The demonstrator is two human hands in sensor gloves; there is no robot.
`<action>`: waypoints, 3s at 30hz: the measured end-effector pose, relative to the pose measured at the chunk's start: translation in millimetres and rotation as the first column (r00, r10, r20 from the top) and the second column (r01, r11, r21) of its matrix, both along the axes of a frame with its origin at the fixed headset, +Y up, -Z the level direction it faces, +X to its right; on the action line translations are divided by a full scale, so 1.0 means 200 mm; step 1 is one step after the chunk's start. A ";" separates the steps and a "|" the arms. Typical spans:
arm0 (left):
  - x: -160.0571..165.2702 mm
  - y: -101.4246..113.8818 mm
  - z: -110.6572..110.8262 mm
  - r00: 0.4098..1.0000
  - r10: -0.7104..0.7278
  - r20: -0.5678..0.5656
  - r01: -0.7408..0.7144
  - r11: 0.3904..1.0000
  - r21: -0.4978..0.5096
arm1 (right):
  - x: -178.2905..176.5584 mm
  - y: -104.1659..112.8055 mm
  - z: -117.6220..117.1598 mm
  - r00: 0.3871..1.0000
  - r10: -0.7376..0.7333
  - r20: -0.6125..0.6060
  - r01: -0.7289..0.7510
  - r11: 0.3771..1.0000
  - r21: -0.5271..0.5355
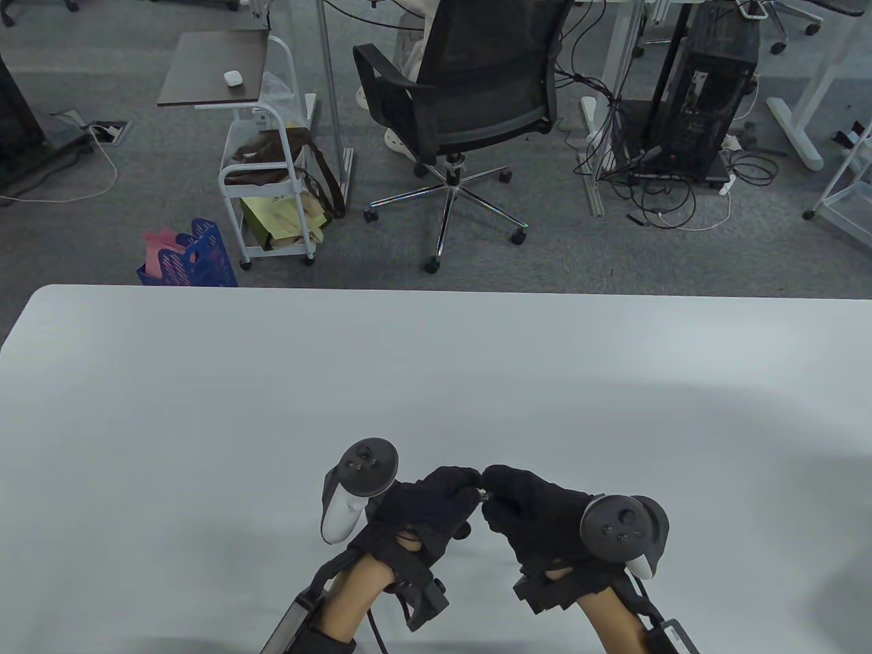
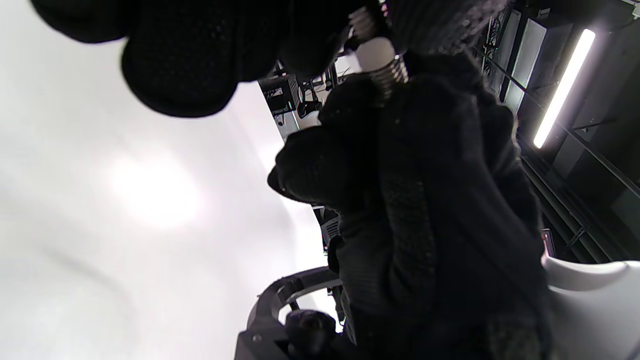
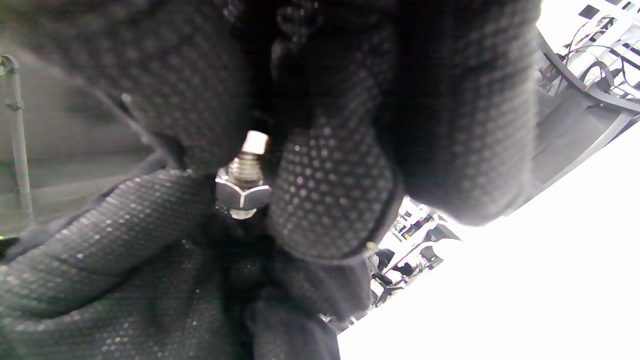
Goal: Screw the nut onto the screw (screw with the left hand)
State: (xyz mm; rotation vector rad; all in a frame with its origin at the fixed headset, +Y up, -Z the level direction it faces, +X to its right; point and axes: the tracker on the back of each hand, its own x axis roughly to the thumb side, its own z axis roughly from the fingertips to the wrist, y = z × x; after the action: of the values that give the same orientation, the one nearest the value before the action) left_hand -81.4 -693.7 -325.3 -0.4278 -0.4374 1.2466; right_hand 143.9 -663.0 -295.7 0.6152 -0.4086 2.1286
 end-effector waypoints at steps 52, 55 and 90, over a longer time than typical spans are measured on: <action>0.01 0.02 0.00 0.999 -0.018 0.037 0.019 1.000 -0.013 | -0.01 -0.01 0.00 1.000 0.009 -0.012 -0.009 1.000 -0.010; 0.01 0.02 0.00 0.999 0.003 0.052 -0.002 1.000 -0.020 | -0.01 -0.01 0.00 1.000 -0.003 -0.010 0.003 1.000 -0.008; 0.01 0.01 0.00 0.998 -0.038 0.046 0.038 0.999 -0.002 | -0.01 -0.01 0.00 1.000 0.013 -0.018 -0.013 1.000 -0.018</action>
State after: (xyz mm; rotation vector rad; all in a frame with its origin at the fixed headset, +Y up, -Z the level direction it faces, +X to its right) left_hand -78.8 -692.0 -326.1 -0.4659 -0.4649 1.2024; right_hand 140.9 -664.5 -295.8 0.6274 -0.3765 2.1352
